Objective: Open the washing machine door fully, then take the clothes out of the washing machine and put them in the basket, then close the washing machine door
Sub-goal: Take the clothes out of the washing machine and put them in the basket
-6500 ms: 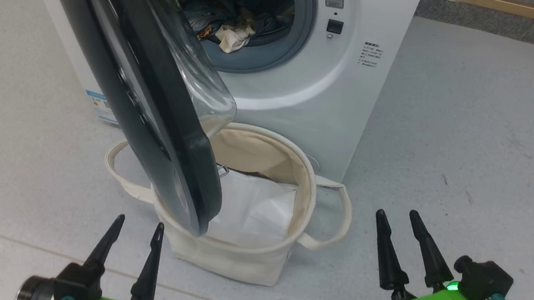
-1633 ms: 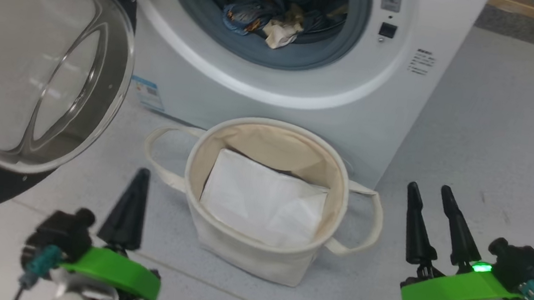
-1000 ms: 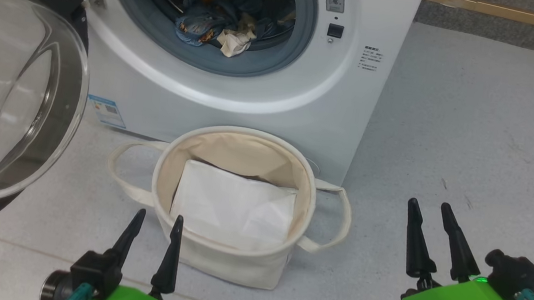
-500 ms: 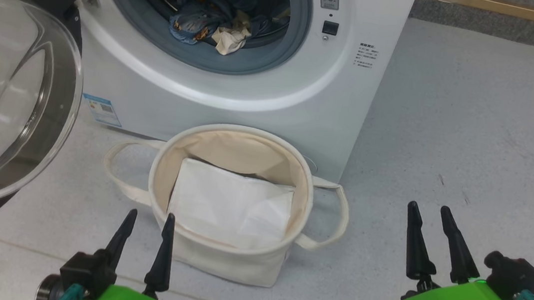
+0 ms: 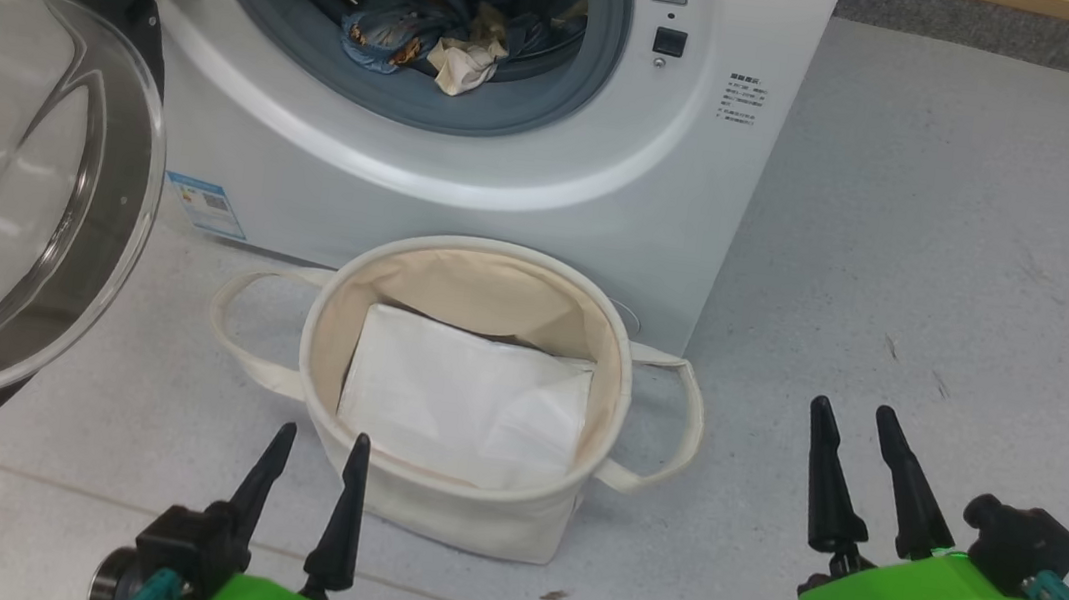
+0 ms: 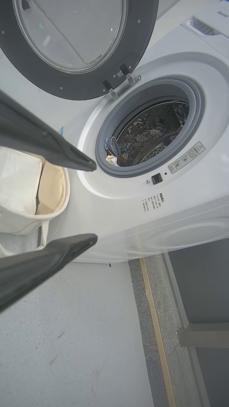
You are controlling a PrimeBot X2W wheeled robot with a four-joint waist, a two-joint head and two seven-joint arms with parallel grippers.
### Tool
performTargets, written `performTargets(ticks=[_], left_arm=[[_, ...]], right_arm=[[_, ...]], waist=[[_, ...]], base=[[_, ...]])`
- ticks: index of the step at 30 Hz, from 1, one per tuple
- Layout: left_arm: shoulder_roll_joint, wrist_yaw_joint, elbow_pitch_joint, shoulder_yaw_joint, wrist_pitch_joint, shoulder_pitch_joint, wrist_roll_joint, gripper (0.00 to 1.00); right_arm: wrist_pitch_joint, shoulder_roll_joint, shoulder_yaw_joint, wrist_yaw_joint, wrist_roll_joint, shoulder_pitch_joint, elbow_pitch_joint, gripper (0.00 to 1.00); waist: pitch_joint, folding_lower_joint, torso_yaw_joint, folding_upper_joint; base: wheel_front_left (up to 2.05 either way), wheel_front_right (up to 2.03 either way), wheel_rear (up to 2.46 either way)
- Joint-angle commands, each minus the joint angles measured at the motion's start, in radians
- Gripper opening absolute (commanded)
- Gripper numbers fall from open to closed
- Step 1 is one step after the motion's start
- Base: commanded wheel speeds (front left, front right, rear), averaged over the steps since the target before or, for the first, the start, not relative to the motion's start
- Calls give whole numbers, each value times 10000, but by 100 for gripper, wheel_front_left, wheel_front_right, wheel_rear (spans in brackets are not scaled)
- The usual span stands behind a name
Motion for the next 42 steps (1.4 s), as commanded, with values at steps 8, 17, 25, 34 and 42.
performTargets(ticks=[8, 17, 25, 34, 42], left_arm=[[120, 8, -339, 161, -55, -349, -3, 100], [212, -141, -406, -206, -95, -357, 166, 100], [301, -232, -500, -390, -182, -364, 290, 100], [319, -155, -580, -398, -232, -388, 314, 100], [430, 31, -672, -242, -251, -451, 316, 100]], right_arm=[[-122, 47, 286, 6, 59, -372, -253, 100], [-122, 47, 359, 6, 153, -383, -209, 100], [-122, 47, 418, 6, 167, -425, -185, 100], [-122, 47, 522, 6, 81, -432, -257, 100], [-122, 47, 707, 6, 48, -396, -470, 100]], waist=[[-15, 0, 26, 0], [-17, 0, 95, 0], [47, 0, 147, 0], [113, 0, 153, 0], [311, 0, -30, 0]], base=[[118, -132, 15], [197, -213, 16], [129, -129, 0], [23, -23, 0], [0, 0, 0]])
